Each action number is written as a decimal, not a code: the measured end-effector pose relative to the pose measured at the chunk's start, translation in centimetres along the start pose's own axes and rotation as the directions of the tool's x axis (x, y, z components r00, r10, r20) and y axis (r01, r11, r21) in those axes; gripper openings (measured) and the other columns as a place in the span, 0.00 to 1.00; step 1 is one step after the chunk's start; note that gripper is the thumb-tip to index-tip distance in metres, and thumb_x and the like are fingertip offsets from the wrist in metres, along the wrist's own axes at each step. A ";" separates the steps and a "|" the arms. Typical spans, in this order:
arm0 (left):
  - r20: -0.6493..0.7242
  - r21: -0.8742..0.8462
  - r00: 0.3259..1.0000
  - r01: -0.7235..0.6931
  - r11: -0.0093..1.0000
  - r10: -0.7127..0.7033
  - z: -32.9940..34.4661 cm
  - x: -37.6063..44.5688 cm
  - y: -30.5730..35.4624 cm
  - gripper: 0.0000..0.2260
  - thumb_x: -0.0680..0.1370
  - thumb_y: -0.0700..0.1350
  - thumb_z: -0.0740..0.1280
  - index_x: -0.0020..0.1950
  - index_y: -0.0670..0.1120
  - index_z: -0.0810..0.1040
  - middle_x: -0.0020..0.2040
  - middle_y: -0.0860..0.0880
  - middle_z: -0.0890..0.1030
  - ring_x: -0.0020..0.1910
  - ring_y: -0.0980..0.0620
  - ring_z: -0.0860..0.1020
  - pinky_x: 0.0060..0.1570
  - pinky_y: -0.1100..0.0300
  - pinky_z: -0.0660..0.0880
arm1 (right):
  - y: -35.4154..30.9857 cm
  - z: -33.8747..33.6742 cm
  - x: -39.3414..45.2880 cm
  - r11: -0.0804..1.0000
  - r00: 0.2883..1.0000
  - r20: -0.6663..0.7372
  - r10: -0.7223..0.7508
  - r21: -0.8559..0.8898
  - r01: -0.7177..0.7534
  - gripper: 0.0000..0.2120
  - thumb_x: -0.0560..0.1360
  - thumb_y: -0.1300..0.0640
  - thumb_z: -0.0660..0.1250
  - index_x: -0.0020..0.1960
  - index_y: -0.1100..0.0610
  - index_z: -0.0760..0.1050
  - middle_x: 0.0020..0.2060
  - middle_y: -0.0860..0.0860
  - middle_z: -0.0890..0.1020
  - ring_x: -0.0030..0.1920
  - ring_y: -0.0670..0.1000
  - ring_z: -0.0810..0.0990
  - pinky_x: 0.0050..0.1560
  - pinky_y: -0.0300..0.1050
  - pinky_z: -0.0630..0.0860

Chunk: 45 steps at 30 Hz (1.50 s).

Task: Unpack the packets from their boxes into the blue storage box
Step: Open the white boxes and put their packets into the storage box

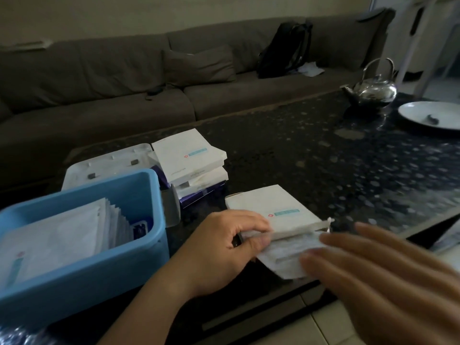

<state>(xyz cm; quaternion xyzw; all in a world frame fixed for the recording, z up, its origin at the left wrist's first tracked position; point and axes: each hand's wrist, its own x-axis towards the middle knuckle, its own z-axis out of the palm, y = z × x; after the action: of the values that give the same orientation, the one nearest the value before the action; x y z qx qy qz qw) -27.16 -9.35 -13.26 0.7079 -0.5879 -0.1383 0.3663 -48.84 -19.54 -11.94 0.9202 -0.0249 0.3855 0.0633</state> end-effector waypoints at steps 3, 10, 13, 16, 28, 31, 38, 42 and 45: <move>0.206 0.151 0.977 0.015 0.988 -0.046 -0.7 -0.3 0.0 0.17 0.78 0.50 0.69 0.67 0.59 0.77 0.66 0.66 0.75 0.67 0.72 0.66 0.70 0.67 0.65 | 2.4 -2.6 2.3 0.941 0.970 0.144 0.195 0.251 -0.226 0.12 0.80 0.44 0.62 0.61 0.33 0.76 0.51 0.28 0.80 0.53 0.30 0.78 0.55 0.29 0.73; 0.529 -0.533 0.839 0.209 0.820 0.130 -4.8 -1.2 2.6 0.35 0.75 0.38 0.67 0.74 0.67 0.63 0.75 0.62 0.68 0.75 0.59 0.64 0.74 0.55 0.64 | 5.2 -2.6 12.0 0.682 0.675 0.709 0.201 0.394 -0.617 0.09 0.70 0.56 0.73 0.45 0.42 0.82 0.39 0.35 0.85 0.42 0.35 0.83 0.43 0.31 0.78; 0.355 -0.800 0.934 0.315 0.510 -0.020 -5.2 -1.8 4.4 0.12 0.77 0.48 0.69 0.59 0.56 0.83 0.61 0.51 0.83 0.62 0.51 0.80 0.59 0.55 0.78 | 4.8 -1.0 15.0 0.631 0.621 0.767 0.159 0.405 -0.661 0.08 0.71 0.59 0.73 0.48 0.48 0.82 0.39 0.41 0.86 0.42 0.40 0.85 0.43 0.34 0.80; 0.247 -0.797 0.880 0.422 0.431 -0.405 -4.8 -1.6 4.7 0.13 0.74 0.53 0.66 0.50 0.49 0.86 0.52 0.49 0.86 0.55 0.50 0.84 0.61 0.46 0.76 | 3.5 0.6 17.2 0.633 0.647 0.748 0.148 0.431 -0.643 0.09 0.71 0.59 0.74 0.48 0.48 0.82 0.38 0.41 0.86 0.41 0.40 0.85 0.41 0.32 0.79; -0.127 -0.989 0.785 -0.143 0.023 -0.606 -12.2 -7.7 3.7 0.16 0.74 0.49 0.66 0.59 0.46 0.81 0.53 0.41 0.86 0.52 0.42 0.85 0.56 0.42 0.79 | -2.3 5.3 17.3 -0.001 0.613 0.744 0.264 0.636 -0.772 0.16 0.62 0.62 0.75 0.48 0.54 0.84 0.44 0.54 0.86 0.42 0.55 0.86 0.34 0.47 0.82; -0.321 -0.863 0.741 0.028 0.505 -0.590 -15.4 -10.4 1.9 0.14 0.70 0.54 0.69 0.48 0.47 0.86 0.50 0.45 0.87 0.51 0.47 0.85 0.56 0.45 0.80 | -3.7 5.8 20.5 0.061 0.627 0.734 0.259 0.636 -0.769 0.13 0.65 0.58 0.68 0.49 0.54 0.82 0.41 0.52 0.86 0.40 0.52 0.86 0.36 0.48 0.80; -0.530 -0.523 0.594 0.334 0.784 -0.606 -22.1 -17.4 -2.0 0.14 0.69 0.56 0.69 0.39 0.46 0.86 0.42 0.50 0.87 0.48 0.51 0.84 0.61 0.44 0.76 | -8.5 10.2 26.8 0.309 0.654 0.754 0.066 0.607 -0.732 0.14 0.66 0.53 0.68 0.51 0.53 0.82 0.43 0.50 0.86 0.43 0.50 0.86 0.38 0.45 0.81; -0.742 -0.457 0.349 0.360 0.813 -0.572 -23.3 -18.7 -4.4 0.09 0.79 0.50 0.67 0.42 0.53 0.84 0.41 0.55 0.85 0.49 0.55 0.82 0.61 0.46 0.76 | -10.6 13.4 28.9 0.411 0.572 0.820 -0.010 0.525 -0.745 0.08 0.75 0.60 0.68 0.53 0.54 0.80 0.41 0.51 0.87 0.41 0.49 0.86 0.35 0.41 0.81; -0.727 -0.421 0.375 0.420 0.804 -0.576 -23.4 -18.7 -5.2 0.07 0.80 0.49 0.66 0.47 0.56 0.83 0.44 0.58 0.85 0.50 0.58 0.81 0.60 0.49 0.76 | -11.4 15.2 29.0 0.458 0.511 0.858 -0.051 0.475 -0.751 0.08 0.75 0.61 0.68 0.53 0.54 0.80 0.43 0.53 0.87 0.44 0.52 0.86 0.41 0.46 0.83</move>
<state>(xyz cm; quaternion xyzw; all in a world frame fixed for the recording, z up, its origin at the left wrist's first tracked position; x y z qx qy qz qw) -13.78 16.65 -5.01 0.7962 -0.0873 0.0598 0.5956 -16.65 -10.28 -2.96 0.8675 -0.0862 -0.0886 -0.4818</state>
